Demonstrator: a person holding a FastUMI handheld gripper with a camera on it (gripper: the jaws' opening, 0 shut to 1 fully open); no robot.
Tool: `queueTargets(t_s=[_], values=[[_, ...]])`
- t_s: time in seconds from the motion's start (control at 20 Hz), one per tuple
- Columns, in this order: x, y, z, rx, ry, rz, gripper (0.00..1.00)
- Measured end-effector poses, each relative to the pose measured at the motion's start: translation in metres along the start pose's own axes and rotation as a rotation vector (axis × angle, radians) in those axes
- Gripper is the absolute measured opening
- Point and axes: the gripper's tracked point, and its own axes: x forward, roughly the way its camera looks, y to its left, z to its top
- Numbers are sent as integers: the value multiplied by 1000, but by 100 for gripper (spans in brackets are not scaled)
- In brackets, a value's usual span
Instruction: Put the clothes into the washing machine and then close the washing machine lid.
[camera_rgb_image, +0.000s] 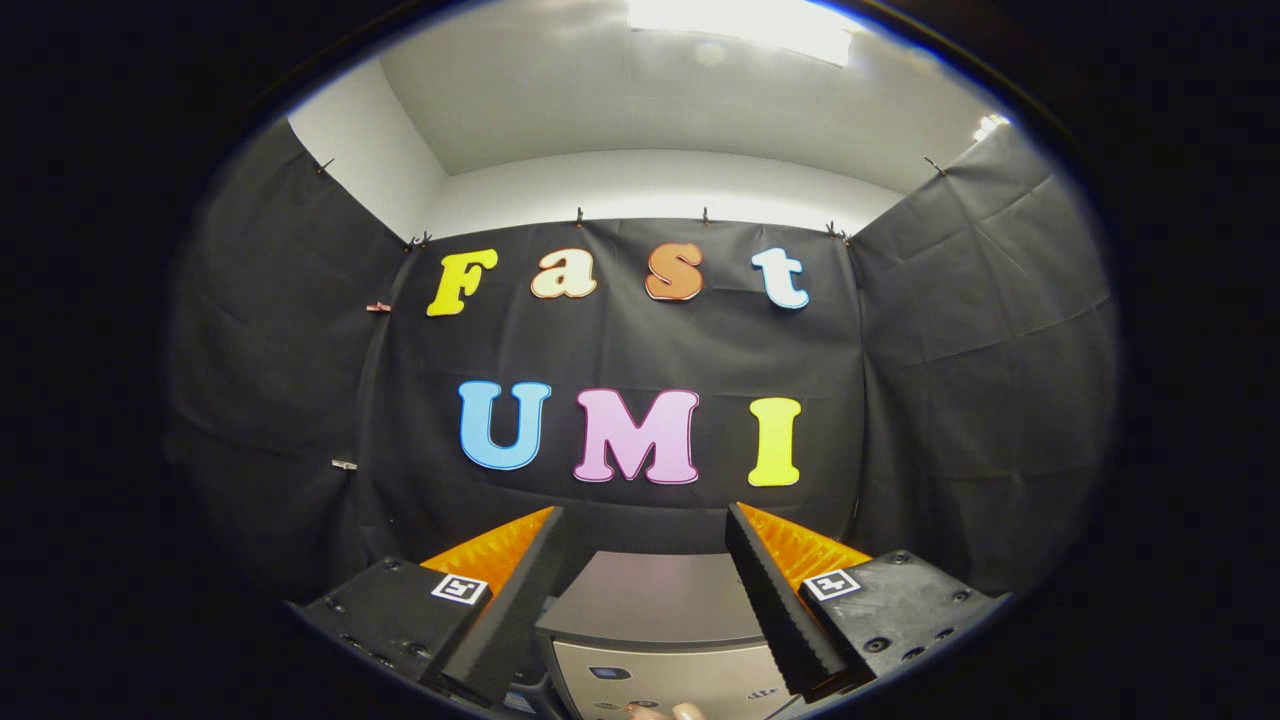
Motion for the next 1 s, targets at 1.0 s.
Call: queueTargets(t_s=[1.0], values=[[2, 19, -5, -28, 1, -14, 99]])
